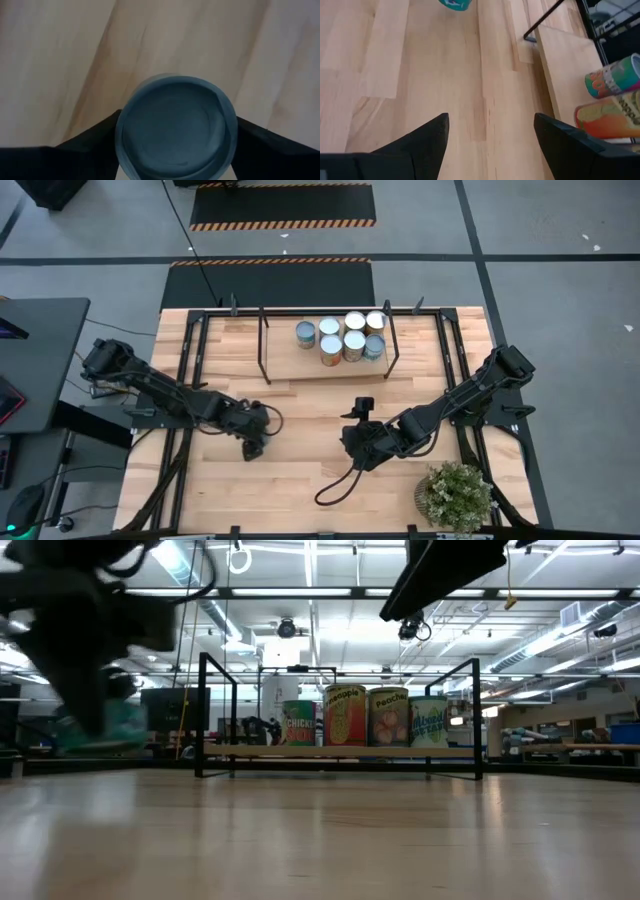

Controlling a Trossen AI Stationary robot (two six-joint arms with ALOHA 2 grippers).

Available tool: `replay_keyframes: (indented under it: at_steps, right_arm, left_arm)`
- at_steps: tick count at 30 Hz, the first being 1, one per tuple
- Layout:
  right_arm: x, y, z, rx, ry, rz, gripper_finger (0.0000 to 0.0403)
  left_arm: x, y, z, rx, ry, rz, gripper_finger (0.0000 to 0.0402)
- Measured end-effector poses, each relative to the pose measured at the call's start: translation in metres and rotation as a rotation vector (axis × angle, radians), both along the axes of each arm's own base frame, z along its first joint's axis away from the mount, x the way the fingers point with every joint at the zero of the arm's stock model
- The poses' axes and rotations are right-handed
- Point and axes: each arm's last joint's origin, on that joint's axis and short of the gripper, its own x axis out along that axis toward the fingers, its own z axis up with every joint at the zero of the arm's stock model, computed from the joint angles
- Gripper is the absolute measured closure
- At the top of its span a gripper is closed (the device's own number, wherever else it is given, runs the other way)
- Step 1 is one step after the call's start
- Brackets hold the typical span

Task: Pick and place cans onto a shelf
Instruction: Put the canned tuna on the shelf

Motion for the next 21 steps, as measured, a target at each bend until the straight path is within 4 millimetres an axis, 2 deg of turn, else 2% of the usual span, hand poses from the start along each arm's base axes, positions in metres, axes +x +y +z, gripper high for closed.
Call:
replay_keyframes:
  at_steps: [7, 12, 17, 21]
  right_arm:
    - [-0.001, -0.001, -0.001, 0.029, 0.015, -0.019, 0.0103]
    - [-0.001, -0.001, -0.001, 0.033, 0.013, -0.021, 0.0103]
    - [-0.002, -0.001, -0.001, 0.029, 0.017, -0.016, 0.0103]
    - [-0.003, -0.001, -0.002, 0.02, 0.029, -0.012, 0.0103]
  left_arm:
    - [0.066, 0.0, 0.025, 0.097, -0.041, -0.139, 0.011]
    - [0.112, 0.014, 0.046, 0.206, 0.029, -0.277, 0.011]
    - [0.14, 0.048, 0.063, 0.288, 0.032, -0.359, 0.011]
    - [0.142, 0.095, 0.064, 0.314, 0.056, -0.345, 0.011]
